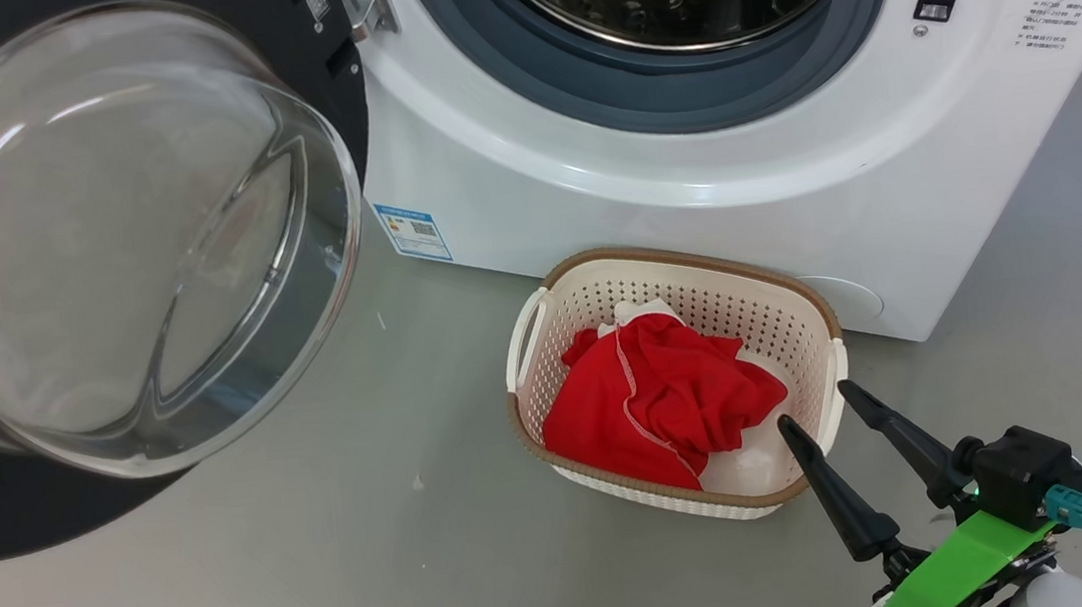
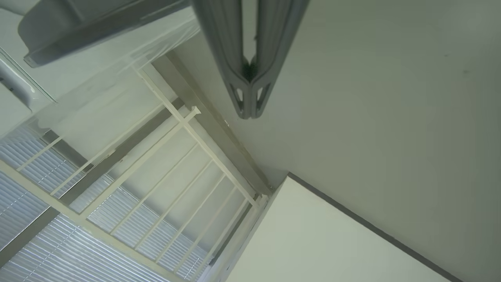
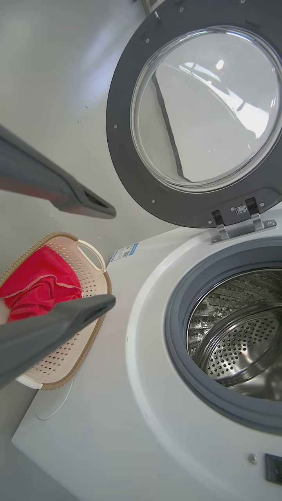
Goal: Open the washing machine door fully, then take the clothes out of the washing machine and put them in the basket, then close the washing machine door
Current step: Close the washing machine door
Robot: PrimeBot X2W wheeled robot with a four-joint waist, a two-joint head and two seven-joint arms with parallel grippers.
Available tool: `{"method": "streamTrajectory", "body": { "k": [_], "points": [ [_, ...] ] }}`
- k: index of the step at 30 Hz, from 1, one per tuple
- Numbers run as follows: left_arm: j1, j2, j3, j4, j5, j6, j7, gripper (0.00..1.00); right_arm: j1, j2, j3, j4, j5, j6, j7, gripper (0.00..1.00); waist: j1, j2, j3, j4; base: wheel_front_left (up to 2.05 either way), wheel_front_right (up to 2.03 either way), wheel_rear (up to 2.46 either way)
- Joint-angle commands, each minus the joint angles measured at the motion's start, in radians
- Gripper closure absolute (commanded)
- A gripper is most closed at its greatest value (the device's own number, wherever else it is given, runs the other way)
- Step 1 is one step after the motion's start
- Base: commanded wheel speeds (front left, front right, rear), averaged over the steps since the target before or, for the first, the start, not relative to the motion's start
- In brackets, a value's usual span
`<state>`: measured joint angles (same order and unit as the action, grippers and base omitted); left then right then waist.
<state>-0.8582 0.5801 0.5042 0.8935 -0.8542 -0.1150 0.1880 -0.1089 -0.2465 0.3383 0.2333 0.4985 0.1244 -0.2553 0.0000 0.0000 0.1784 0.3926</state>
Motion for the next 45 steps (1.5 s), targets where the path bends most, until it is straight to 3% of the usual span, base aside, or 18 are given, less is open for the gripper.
{"method": "streamTrajectory", "body": {
  "k": [1, 4, 11, 18, 31, 45],
  "points": [
    [-0.036, 0.082, 0.013, 0.013, -0.035, 0.003, 0.08, 1.0, -0.023, -0.006, 0.017, -0.025, -0.008, 0.006, -0.006, 0.0, 0.0, 0.0, 0.003, 0.0, 0.0, 0.0, 0.0],
    [-0.048, 0.082, 0.003, 0.057, -0.075, -0.001, 0.216, 1.0, -0.024, 0.0, 0.02, -0.024, -0.009, 0.006, -0.006, 0.0, 0.0, 0.0, 0.009, 0.0, 0.0, 0.0, 0.0],
    [-0.039, 0.07, -0.001, 0.074, -0.116, 0.004, 0.356, 1.0, -0.03, 0.001, 0.028, -0.023, -0.007, 0.006, -0.006, 0.0, 0.0, 0.0, 0.011, -0.003, 0.0, 0.0, 0.0],
    [0.012, 0.057, -0.05, 0.004, -0.13, -0.009, 0.489, 1.0, -0.028, 0.003, 0.027, -0.021, -0.004, 0.006, -0.006, 0.0, 0.0, 0.0, 0.0, -0.006, 0.0, 0.0, 0.0],
    [0.189, 0.047, -0.136, -0.328, -0.304, -0.015, 0.765, 1.0, -0.017, 0.022, 0.02, -0.017, -0.002, 0.006, -0.006, 0.0, 0.0, 0.0, -0.033, -0.018, 0.0, 0.0, 0.0],
    [0.342, 0.077, -0.191, -0.628, -0.516, -0.016, 0.909, 1.0, 0.002, 0.042, 0.001, -0.018, -0.003, 0.006, -0.006, 0.0, 0.0, 0.0, -0.065, -0.082, 0.0, 0.0, 0.0]
  ]
}}
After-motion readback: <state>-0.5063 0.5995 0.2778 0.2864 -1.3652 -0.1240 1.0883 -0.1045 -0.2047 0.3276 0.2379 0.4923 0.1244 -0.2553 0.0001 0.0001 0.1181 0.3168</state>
